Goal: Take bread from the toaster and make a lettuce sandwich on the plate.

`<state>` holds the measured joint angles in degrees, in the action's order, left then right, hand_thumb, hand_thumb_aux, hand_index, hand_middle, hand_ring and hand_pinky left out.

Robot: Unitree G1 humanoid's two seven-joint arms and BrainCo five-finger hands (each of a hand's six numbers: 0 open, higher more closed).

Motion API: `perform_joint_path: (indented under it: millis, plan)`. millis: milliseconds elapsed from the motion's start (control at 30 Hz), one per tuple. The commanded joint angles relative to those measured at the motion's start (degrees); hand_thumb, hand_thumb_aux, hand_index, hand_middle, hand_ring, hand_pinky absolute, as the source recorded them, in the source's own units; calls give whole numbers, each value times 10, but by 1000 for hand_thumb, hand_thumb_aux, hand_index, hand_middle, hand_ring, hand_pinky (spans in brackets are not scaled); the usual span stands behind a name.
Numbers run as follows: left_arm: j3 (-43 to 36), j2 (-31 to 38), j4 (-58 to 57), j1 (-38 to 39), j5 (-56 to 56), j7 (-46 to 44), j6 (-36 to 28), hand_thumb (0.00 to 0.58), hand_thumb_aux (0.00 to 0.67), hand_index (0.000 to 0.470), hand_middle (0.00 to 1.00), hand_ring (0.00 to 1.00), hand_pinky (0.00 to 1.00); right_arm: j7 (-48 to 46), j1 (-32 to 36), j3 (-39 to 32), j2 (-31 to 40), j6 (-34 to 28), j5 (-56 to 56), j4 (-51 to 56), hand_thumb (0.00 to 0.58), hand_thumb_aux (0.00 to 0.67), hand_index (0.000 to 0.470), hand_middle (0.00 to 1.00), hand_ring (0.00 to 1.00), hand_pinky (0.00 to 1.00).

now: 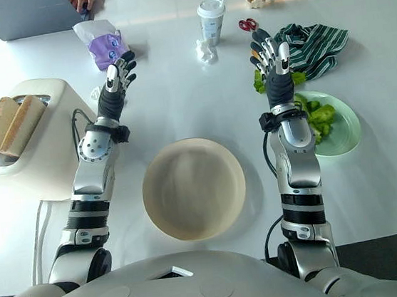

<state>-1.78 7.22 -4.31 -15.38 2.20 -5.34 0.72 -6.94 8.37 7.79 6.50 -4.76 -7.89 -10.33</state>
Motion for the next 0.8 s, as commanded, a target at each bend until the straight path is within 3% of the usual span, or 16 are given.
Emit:
perform_joint_path:
  millis: [33, 300, 400, 600, 800]
  plan:
    - [3, 2, -8, -6, 6, 4, -9, 0, 0, 0, 0, 0, 0, 0, -1, 2, 4, -6, -4, -2, 0, 0, 0, 0, 0, 0]
    - [0, 6, -11, -6, 16, 6, -8, 0, 0, 0, 0, 0, 0, 0, 0, 2, 4, -7, -4, -2, 0, 0, 0, 0, 0, 0]
    - [5, 30, 44, -10, 37, 7, -30, 0, 0, 0, 0, 0, 0, 2, -1, -2, 1, -8, -3, -5, 0, 0, 0, 0, 0, 0]
    - [125, 182, 281, 6, 100, -32, -107, 0, 0, 0, 0, 0, 0, 14, -23, -1, -9, -17, -8, -35, 0, 0, 0, 0, 0, 0]
    - [279, 306, 369, 104, 166, -92, -157, 0, 0, 0, 0, 0, 0, 28, -54, 6, -18, -31, -24, -74, 0, 0, 0, 0, 0, 0]
